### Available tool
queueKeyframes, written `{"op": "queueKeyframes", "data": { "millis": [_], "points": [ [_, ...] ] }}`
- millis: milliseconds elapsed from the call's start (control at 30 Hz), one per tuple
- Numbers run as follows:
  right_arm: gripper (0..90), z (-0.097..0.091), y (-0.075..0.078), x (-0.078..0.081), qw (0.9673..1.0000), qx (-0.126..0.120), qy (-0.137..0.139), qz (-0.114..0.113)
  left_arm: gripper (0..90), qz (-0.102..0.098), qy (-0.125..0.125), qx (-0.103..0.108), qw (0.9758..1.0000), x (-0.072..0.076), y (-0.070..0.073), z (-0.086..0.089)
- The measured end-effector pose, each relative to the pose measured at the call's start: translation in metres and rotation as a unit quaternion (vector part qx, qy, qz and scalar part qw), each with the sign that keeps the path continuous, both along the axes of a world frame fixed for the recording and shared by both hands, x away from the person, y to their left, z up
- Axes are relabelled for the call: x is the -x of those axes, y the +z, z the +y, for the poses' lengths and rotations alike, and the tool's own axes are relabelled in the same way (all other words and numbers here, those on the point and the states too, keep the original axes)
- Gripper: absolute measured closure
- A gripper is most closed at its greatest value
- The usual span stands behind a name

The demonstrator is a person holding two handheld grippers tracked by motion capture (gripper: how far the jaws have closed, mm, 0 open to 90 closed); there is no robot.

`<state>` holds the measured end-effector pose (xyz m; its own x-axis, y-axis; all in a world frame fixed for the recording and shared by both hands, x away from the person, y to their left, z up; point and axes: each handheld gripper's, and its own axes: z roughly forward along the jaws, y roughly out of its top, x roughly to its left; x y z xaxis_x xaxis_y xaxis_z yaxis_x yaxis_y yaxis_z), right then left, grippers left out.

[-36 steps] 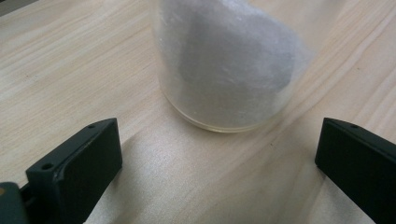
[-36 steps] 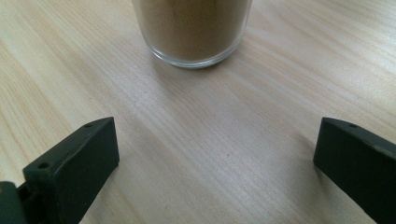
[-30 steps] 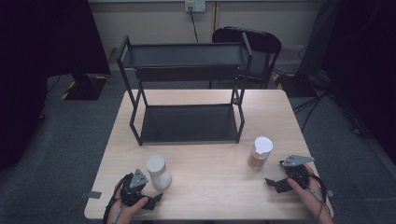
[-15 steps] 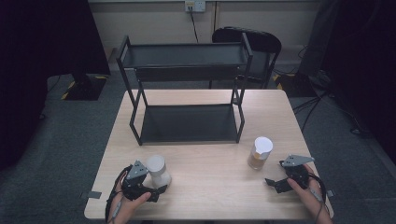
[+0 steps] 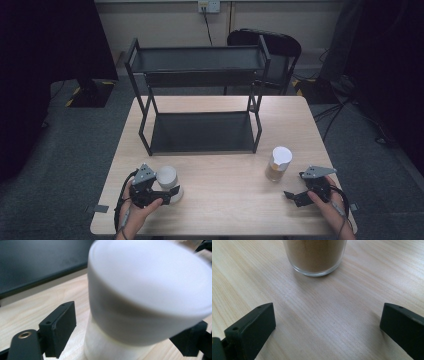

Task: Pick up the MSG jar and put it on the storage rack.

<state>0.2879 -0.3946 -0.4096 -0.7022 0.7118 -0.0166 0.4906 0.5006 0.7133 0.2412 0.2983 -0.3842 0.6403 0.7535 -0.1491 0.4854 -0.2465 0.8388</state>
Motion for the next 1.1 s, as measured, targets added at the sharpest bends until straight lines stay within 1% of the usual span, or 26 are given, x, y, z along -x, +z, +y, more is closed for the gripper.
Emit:
{"op": "queueKeyframes", "data": {
  "millis": [33, 67, 100, 133, 167, 200, 233, 267, 300, 433, 467, 500, 533, 567, 600, 667, 733, 767, 833, 867, 933, 1000, 1033, 1067, 1100],
  "points": [
    [0.0, 0.0, 0.0, 0.0, 1.0, 0.0, 0.0, 0.0, 21.3, -0.003, -0.006, -0.001, 1.0, -0.001, 0.001, 0.0],
    [0.0, 0.0, 0.0, 0.0, 1.0, 0.0, 0.0, 0.0, 23.1, -0.006, -0.007, -0.003, 1.0, -0.002, 0.001, -0.001],
    [0.0, 0.0, 0.0, 0.0, 1.0, 0.0, 0.0, 0.0, 22.8, -0.007, -0.01, -0.003, 0.9999, -0.003, 0.002, -0.001],
    [0.0, 0.0, 0.0, 0.0, 1.0, 0.0, 0.0, 0.0, 25.5, -0.008, -0.019, -0.004, 0.9998, -0.005, 0.003, -0.001],
    [0.0, 0.0, 0.0, 0.0, 1.0, 0.0, 0.0, 0.0, 28.0, -0.012, -0.021, -0.009, 0.9997, -0.006, 0.004, -0.002],
    [0.0, 0.0, 0.0, 0.0, 1.0, 0.0, 0.0, 0.0, 28.6, -0.014, -0.023, -0.008, 0.9996, -0.006, 0.004, -0.003],
    [0.0, 0.0, 0.0, 0.0, 1.0, 0.0, 0.0, 0.0, 31.7, -0.02, -0.026, -0.017, 0.9993, -0.006, 0.005, -0.005],
    [0.0, 0.0, 0.0, 0.0, 1.0, 0.0, 0.0, 0.0, 33.1, -0.032, -0.027, -0.029, 0.9987, -0.004, 0.006, -0.008],
    [0.0, 0.0, 0.0, 0.0, 1.0, 0.0, 0.0, 0.0, 34.8, -0.038, -0.025, -0.036, 0.9983, -0.003, 0.007, -0.011],
    [0.0, 0.0, 0.0, 0.0, 1.0, 0.0, 0.0, 0.0, 35.2, -0.034, -0.026, -0.043, 0.9981, -0.008, 0.012, -0.015],
    [0.0, 0.0, 0.0, 0.0, 1.0, 0.0, 0.0, 0.0, 35.2, -0.03, -0.024, -0.051, 0.998, -0.012, 0.015, -0.019],
    [0.0, 0.0, 0.0, 0.0, 1.0, 0.0, 0.0, 0.0, 35.2, -0.03, -0.024, -0.051, 0.998, -0.012, 0.015, -0.019],
    [0.0, 0.0, 0.0, 0.0, 1.0, 0.0, 0.0, 0.0, 35.2, -0.026, -0.024, -0.055, 0.9978, -0.014, 0.018, -0.021],
    [0.0, 0.0, 0.0, 0.0, 1.0, 0.0, 0.0, 0.0, 35.2, -0.02, -0.02, -0.051, 0.9983, -0.02, 0.023, -0.021],
    [0.0, 0.0, 0.0, 0.0, 1.0, 0.0, 0.0, 0.0, 35.2, -0.02, -0.02, -0.051, 0.9983, -0.02, 0.023, -0.021],
    [0.0, 0.0, 0.0, 0.0, 1.0, 0.0, 0.0, 0.0, 35.2, -0.017, -0.021, -0.046, 0.9986, -0.027, 0.028, -0.021],
    [0.0, 0.0, 0.0, 0.0, 1.0, 0.0, 0.0, 0.0, 35.2, -0.015, -0.018, -0.046, 0.9987, -0.032, 0.035, -0.023],
    [0.0, 0.0, 0.0, 0.0, 1.0, 0.0, 0.0, 0.0, 35.2, -0.011, -0.019, -0.048, 0.9986, -0.038, 0.041, -0.025],
    [0.0, 0.0, 0.0, 0.0, 1.0, 0.0, 0.0, 0.0, 35.2, -0.011, -0.017, -0.047, 0.9987, -0.041, 0.044, -0.027],
    [0.0, 0.0, 0.0, 0.0, 1.0, 0.0, 0.0, 0.0, 35.2, -0.011, -0.018, -0.05, 0.9985, -0.044, 0.047, -0.028],
    [0.0, 0.0, 0.0, 0.0, 1.0, 0.0, 0.0, 0.0, 35.2, -0.008, -0.016, -0.048, 0.9987, -0.049, 0.051, -0.03],
    [0.0, 0.0, 0.0, 0.0, 1.0, 0.0, 0.0, 0.0, 35.2, -0.009, -0.017, -0.052, 0.9985, -0.057, 0.058, -0.033],
    [0.0, 0.0, 0.0, 0.0, 1.0, 0.0, 0.0, 0.0, 35.2, -0.009, -0.017, -0.052, 0.9985, -0.057, 0.058, -0.033],
    [0.0, 0.0, 0.0, 0.0, 1.0, 0.0, 0.0, 0.0, 35.2, -0.009, -0.016, -0.051, 0.9985, -0.062, 0.062, -0.034],
    [0.0, 0.0, 0.0, 0.0, 1.0, 0.0, 0.0, 0.0, 35.2, -0.009, -0.016, -0.051, 0.9985, -0.062, 0.062, -0.034]
  ]
}}
